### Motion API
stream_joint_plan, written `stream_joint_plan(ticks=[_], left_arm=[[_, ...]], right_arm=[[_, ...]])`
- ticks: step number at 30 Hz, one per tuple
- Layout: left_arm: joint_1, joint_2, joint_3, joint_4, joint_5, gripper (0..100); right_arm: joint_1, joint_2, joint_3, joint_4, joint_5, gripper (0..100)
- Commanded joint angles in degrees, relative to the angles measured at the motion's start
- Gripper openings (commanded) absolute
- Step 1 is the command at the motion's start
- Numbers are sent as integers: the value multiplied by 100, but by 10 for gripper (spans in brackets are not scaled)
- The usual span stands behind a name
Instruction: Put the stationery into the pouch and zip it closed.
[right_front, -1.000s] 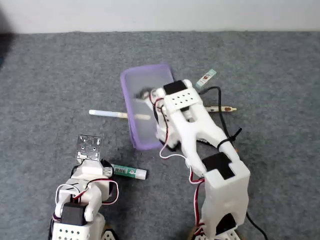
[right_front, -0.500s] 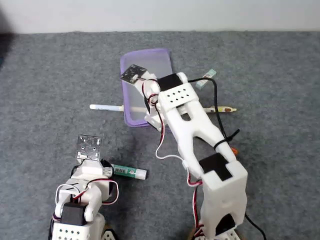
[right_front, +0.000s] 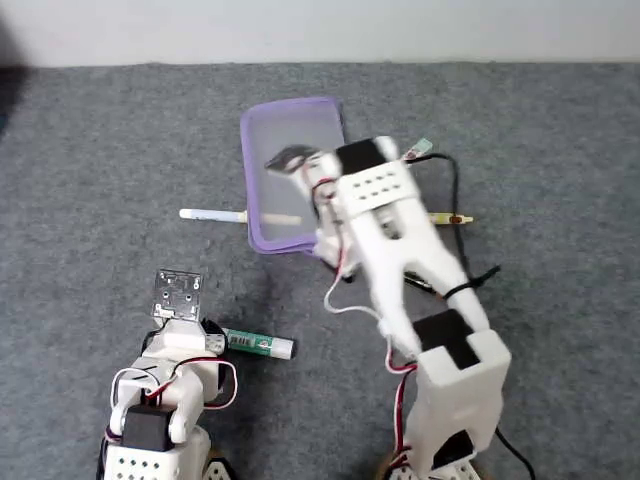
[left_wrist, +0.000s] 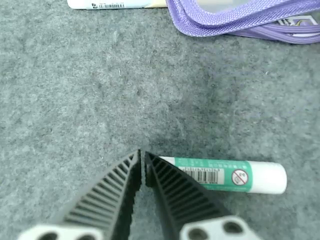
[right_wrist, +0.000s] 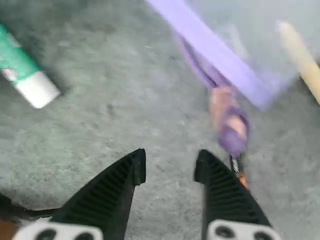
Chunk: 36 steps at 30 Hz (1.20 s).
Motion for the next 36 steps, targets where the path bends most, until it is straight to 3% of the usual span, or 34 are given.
stream_joint_plan(ticks=[1, 6, 21, 36], left_arm=[[-26, -53, -57, 53, 44, 14], [-26, -53, -57, 53, 44, 14], [-26, -53, -57, 53, 44, 14], [-26, -53, -57, 53, 44, 14]], right_arm=[[365, -198, -246, 224, -123, 197], [602, 171, -246, 163, -141, 197], [690, 989, -273, -1411, -492, 194], [382, 971, -281, -1402, -466, 193]])
